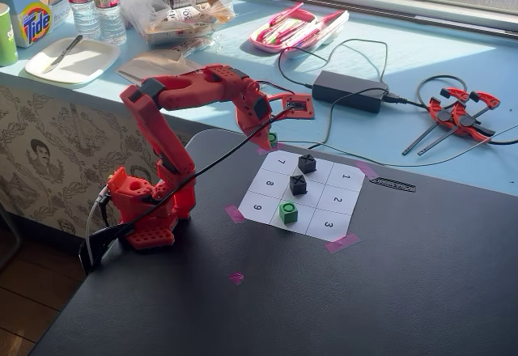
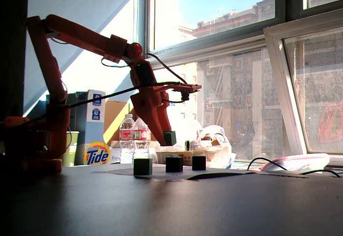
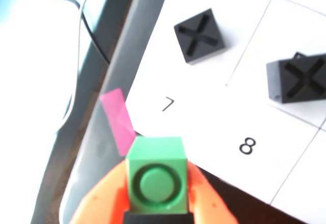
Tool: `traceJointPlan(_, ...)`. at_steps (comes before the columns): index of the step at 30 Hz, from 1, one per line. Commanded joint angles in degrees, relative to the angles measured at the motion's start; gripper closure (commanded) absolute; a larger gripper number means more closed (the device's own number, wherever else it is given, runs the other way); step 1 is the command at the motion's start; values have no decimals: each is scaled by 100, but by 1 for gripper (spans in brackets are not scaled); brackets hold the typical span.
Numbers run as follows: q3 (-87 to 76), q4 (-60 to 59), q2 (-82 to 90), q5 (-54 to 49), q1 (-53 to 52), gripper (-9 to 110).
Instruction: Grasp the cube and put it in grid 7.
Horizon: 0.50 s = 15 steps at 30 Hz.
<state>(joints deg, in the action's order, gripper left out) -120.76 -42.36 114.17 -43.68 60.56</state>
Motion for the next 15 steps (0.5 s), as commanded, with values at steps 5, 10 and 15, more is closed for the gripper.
traceJointPlan(5,176,738,-475,167,-334,101)
traceJointPlan(10,-9,1134,-861,35,-343,101)
traceJointPlan(15,-79,1397,-1055,-18,-220,101)
